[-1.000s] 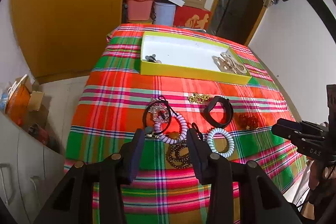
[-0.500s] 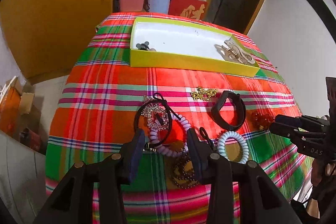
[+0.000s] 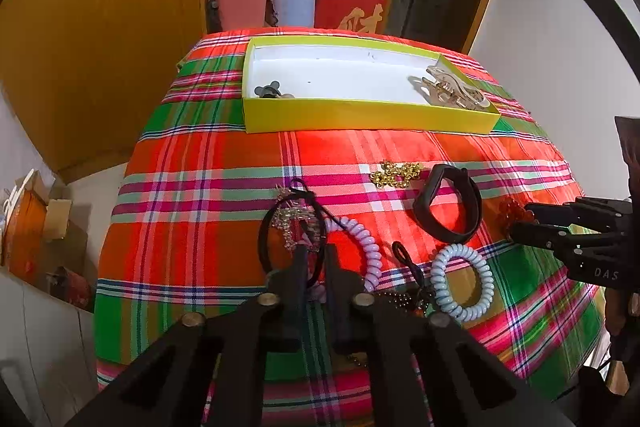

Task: Organize jewelry
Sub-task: 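Grasp the black hair tie with the left tool while the right tool grasps the red bead bracelet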

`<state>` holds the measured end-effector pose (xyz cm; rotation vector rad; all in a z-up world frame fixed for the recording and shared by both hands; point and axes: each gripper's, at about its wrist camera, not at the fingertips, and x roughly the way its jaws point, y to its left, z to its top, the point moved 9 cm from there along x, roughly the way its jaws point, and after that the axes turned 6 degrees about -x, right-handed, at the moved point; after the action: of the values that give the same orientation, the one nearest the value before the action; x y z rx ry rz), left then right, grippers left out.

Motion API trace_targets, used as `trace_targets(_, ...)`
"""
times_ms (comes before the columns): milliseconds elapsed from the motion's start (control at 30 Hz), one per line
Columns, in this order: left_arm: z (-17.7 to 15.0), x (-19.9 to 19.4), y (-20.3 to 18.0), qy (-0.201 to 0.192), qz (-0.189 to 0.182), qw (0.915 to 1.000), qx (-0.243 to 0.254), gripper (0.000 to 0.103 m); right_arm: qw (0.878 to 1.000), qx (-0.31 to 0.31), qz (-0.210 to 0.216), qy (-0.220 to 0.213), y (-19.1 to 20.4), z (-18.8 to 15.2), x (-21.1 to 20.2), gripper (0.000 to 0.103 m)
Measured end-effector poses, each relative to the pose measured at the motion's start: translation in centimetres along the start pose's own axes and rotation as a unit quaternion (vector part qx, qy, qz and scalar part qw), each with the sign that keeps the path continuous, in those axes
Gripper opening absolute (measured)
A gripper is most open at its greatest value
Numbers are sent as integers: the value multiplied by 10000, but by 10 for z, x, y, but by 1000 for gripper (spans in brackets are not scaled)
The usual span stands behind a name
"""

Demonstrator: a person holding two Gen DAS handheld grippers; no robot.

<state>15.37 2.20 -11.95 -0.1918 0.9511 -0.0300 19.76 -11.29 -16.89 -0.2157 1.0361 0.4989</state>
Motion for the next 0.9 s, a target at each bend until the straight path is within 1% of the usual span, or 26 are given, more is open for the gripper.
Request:
trace_targets(167,3,-9,3,-81,-79,9999,-121,2,10000,40,-12,42,0,-3,-1,42)
trace_targets(300,4,-20,5,-160,-152,9995,-211,2,10000,75,-26,11,0,-5,-4,38)
trace_targets(367,4,-25,7,-194,-170,9993,-266,2,9999,110,-24,-24,-1,-6,-7,33)
trace_targets(400,4,-27,7,-203,-175,9992,-284,2,9999,148,-9,-51,-1,-6,-9,28)
trace_targets(433,4,-29,7,-216,-183,9991,-302,2,9998,163,41,-124,-1,-5,-13,12)
trace_targets(467,5,-32,7,-232,-193,9990,-315,2,9998,180,12,-128,-2,-4,-15,10)
trace_targets(700,5,-47,2,-366,-239,9985,-340,2,9997,195,-13,-142,-2,-9,-21,10)
trace_targets(900,7,-59,-3,-470,-269,9980,-317,2,9995,184,-14,-271,0,-11,-37,10)
